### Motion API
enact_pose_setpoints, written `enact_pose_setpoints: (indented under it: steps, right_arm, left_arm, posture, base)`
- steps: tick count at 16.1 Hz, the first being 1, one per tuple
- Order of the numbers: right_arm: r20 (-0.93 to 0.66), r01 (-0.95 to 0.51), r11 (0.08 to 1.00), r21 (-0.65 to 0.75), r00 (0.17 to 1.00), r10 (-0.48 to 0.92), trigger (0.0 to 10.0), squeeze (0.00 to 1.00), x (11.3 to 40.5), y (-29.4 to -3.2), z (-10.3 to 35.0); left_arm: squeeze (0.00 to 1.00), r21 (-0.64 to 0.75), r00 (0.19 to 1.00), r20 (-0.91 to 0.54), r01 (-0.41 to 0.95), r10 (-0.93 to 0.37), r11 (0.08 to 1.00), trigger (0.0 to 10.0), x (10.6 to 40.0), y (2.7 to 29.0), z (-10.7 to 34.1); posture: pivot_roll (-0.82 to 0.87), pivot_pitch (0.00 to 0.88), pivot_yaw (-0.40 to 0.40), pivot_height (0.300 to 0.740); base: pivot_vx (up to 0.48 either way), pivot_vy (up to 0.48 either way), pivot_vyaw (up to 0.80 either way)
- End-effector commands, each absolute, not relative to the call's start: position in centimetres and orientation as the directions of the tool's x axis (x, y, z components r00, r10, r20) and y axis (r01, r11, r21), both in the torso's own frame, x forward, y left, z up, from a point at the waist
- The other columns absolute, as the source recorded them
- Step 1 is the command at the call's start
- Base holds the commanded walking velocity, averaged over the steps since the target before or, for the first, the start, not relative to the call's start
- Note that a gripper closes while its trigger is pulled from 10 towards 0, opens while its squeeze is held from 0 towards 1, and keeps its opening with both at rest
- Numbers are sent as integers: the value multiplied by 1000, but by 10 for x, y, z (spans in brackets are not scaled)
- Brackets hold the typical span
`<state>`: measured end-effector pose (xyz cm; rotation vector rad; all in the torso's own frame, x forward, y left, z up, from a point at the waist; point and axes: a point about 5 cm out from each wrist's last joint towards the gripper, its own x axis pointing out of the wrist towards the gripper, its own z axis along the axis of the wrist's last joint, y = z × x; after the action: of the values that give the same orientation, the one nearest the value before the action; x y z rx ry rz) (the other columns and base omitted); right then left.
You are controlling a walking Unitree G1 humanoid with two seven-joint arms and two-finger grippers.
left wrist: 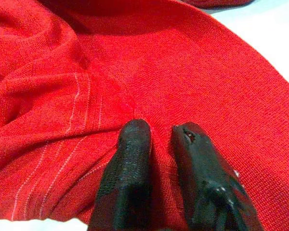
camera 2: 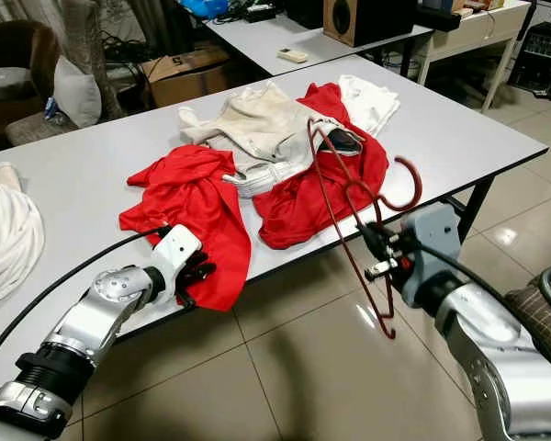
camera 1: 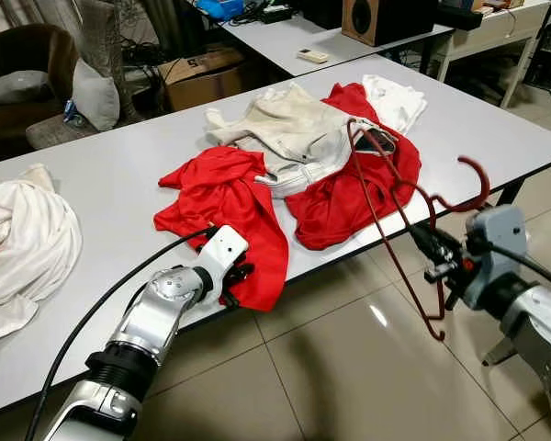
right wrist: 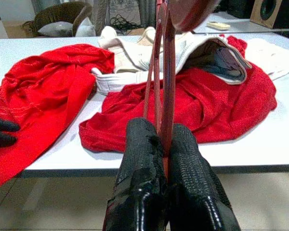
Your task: Hang hanger
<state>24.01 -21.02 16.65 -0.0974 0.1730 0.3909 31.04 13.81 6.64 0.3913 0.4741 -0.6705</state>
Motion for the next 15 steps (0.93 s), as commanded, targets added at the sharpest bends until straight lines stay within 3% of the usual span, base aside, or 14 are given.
enact_pose_setpoints:
  steps: [1,6,10,15]
  right_arm:
    - [-181,-392,917,-66,909,376,10000,0,241,-207,165]
    - [-178,-407,912,-56,903,392,10000,0,244,-200,165]
    - [-172,-393,919,-39,909,381,10000,0,243,-201,165]
    - [-168,-389,921,-25,910,379,10000,0,243,-200,164]
  left_arm:
    - [0,158,622,-645,677,-444,718,0,297,150,42]
    - [0,122,623,-638,662,-453,740,0,293,152,40]
    - [0,-78,695,-475,577,-539,813,0,299,153,61]
    - [0,-292,766,-216,540,-605,789,0,313,154,107]
  posture:
    - [-189,0,105,740]
    - [-187,0,101,740]
    - [-188,0,109,740]
    - [-183,0,106,740]
  base:
    - [0,0,0]
    - [0,0,0]
    - [0,0,0]
    - [0,0,0]
